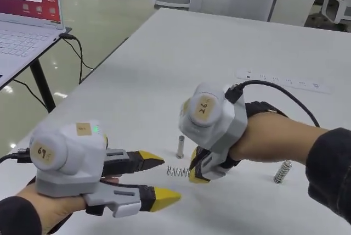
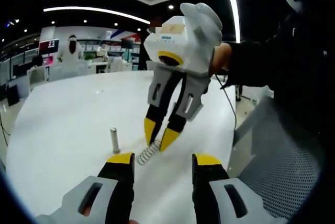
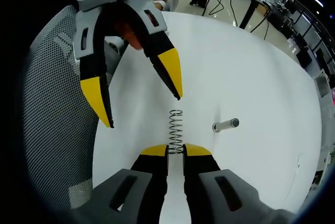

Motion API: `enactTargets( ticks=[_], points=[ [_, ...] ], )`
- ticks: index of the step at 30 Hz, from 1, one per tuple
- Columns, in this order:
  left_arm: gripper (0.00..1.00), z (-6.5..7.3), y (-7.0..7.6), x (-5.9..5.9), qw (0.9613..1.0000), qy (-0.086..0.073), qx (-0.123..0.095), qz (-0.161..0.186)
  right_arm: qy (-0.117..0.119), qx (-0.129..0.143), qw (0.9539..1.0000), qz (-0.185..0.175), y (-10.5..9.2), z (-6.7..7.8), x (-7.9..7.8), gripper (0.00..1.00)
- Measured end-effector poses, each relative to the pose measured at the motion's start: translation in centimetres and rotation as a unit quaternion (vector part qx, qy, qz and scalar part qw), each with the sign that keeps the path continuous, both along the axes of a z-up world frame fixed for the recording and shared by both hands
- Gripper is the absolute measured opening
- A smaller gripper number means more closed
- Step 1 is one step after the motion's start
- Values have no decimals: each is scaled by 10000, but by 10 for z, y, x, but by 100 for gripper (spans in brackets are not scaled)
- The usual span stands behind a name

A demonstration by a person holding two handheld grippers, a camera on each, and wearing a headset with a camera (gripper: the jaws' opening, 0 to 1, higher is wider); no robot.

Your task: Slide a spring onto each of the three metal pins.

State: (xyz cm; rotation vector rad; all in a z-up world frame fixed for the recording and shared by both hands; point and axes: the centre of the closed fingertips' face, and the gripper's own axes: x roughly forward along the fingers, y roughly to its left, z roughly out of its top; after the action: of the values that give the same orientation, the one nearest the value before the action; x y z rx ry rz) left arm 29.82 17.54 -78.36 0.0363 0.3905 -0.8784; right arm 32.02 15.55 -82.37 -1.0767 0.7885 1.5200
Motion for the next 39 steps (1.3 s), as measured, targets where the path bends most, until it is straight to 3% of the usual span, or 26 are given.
enactTargets(
  ticks=[15, 27, 39],
  points=[
    [31, 1, -7, -4, 9997, -71, 23, -233, -148, 21, 9992, 359, -13, 27, -21, 7],
    [15, 7, -13, -9, 9989, -190, -86, -413, -204, 58, 9975, 670, -9, 32, -30, 7],
    [9, 9, -15, -10, 9986, -191, -140, -474, -328, 91, 9951, 928, -7, 33, -32, 7]
  ],
)
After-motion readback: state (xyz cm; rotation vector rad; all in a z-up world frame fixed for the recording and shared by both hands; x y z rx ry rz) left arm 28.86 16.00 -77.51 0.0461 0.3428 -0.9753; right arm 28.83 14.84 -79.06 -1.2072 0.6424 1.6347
